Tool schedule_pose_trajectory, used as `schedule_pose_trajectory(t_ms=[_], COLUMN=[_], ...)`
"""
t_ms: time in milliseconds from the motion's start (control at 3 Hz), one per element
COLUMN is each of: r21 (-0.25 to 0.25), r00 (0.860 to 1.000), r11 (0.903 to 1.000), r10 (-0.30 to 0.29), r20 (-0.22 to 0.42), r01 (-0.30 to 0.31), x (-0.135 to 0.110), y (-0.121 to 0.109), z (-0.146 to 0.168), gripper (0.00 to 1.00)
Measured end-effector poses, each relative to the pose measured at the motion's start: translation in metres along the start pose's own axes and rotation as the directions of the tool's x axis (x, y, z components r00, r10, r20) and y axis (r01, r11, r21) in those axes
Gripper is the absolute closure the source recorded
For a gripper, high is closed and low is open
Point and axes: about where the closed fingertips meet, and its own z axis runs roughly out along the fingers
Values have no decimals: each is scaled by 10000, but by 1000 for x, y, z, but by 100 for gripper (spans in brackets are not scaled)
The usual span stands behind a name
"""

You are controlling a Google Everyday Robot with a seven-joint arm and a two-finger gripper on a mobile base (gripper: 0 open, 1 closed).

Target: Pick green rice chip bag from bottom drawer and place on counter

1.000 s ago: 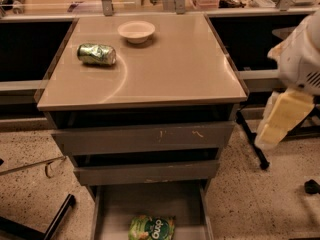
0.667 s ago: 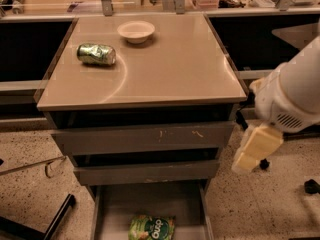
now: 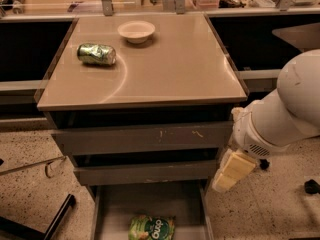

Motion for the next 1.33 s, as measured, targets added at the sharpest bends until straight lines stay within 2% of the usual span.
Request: schedule_pose_trajectory(t_ms=[333, 667, 1000, 1333], r21=[-228, -1048, -2241, -2225], r00=[9994, 9950, 9890, 9814], r11=[9997, 9926, 9692, 9666], r10=[110, 689, 1234, 1549], r20=[334, 721, 815, 1130], r01=[-103, -612, -1025, -1270], x=[-4, -12, -1, 0], y=[15, 66, 127, 130], z=[29, 100, 182, 205], gripper=[0, 0, 0, 0])
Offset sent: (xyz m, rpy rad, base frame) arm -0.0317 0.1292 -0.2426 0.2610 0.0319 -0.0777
